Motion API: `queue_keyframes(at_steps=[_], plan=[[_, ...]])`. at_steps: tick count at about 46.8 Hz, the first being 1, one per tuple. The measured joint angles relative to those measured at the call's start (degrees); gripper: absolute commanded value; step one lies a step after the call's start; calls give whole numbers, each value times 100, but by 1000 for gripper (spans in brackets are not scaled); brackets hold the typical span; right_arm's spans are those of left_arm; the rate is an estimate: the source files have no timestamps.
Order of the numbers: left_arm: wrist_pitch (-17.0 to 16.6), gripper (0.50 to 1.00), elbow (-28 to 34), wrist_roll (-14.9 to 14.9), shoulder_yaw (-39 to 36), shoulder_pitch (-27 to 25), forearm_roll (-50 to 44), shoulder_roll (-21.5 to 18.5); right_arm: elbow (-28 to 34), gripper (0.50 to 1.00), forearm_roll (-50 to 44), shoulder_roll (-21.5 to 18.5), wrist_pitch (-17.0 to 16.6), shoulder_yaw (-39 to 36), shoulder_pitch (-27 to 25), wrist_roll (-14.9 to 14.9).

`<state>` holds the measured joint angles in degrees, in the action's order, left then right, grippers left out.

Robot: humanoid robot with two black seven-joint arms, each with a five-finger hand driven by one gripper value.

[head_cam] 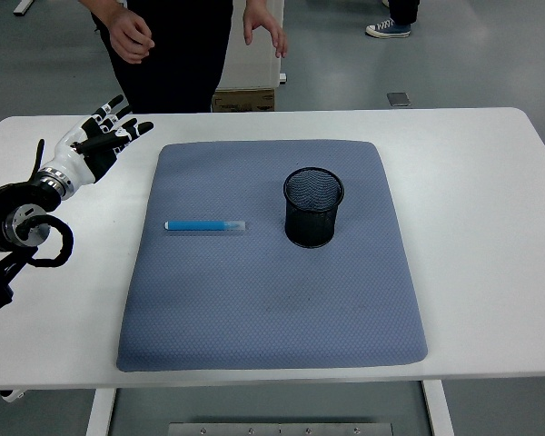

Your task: Left hand places marker in pen holder

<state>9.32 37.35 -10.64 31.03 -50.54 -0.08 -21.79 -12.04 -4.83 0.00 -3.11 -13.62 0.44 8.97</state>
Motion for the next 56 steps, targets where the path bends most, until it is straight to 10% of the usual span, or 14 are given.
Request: queue_keyframes(at_steps=[56], plan=[[-15, 1000, -9, 15, 204, 31, -24, -14, 0, 1000, 0, 0, -1, 0, 0, 0]])
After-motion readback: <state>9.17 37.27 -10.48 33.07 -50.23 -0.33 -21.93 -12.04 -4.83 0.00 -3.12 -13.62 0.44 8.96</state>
